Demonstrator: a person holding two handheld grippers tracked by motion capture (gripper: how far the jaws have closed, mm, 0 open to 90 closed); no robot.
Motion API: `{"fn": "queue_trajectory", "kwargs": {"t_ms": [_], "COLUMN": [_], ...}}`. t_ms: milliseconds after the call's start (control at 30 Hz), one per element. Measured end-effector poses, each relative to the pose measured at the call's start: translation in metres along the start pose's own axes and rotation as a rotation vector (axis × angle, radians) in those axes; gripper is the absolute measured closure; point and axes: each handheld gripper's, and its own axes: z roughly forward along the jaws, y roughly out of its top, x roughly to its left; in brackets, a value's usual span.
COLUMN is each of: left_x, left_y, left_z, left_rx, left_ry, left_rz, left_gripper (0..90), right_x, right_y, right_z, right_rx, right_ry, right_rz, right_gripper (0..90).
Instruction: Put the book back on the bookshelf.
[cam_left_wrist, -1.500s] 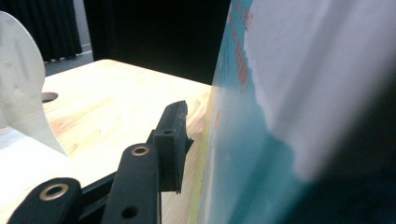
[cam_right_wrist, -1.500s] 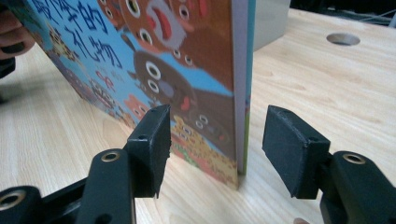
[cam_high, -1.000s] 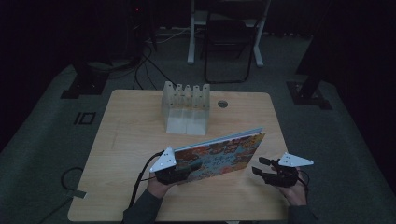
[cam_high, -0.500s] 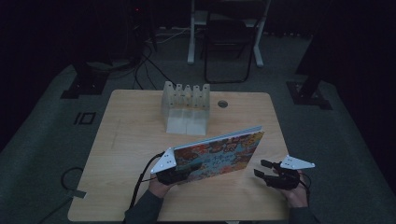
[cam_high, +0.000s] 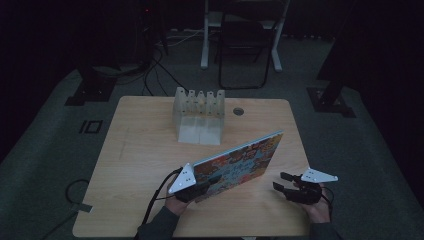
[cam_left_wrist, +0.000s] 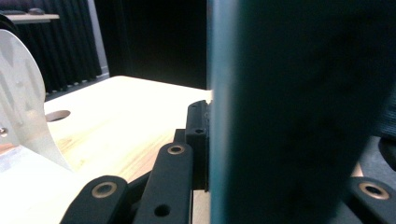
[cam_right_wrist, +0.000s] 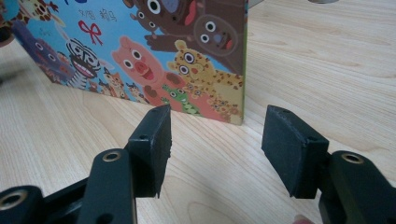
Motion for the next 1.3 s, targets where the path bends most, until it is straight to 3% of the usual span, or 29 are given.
{"fn": "queue_trajectory", "kwargs": {"t_ms": [200,433,633,833,1300], "left_x": [-0.007,-0.005,-0.004,-0.006,-0.005], "left_y": [-0.002,-0.004,-0.007,-0.007,-0.006], "left_z": [0.005,0.011,0.012,0.013,0.015], "left_rx": [-0.025,-0.073,-0.075,-0.072,-0.072], "left_ry": [0.017,0.014,0.018,0.027,0.048], "left_rz": [-0.005,-0.075,-0.095,-0.096,-0.117], "left_gripper": [79.7,69.4,68.0,78.5,80.3], "right_x": [0.0,-0.001,-0.002,-0.002,-0.007], "right_y": [-0.001,-0.002,-0.003,-0.004,-0.015], "right_z": [0.0,0.0,0.0,0.001,0.002], "right_rx": [0.0,0.0,0.003,0.005,0.02], "right_ry": [-0.001,-0.001,-0.002,-0.002,-0.021], "right_rz": [0.002,0.008,0.009,0.009,0.04], "right_gripper": [42.0,42.0,42.0,42.0,42.3]}}
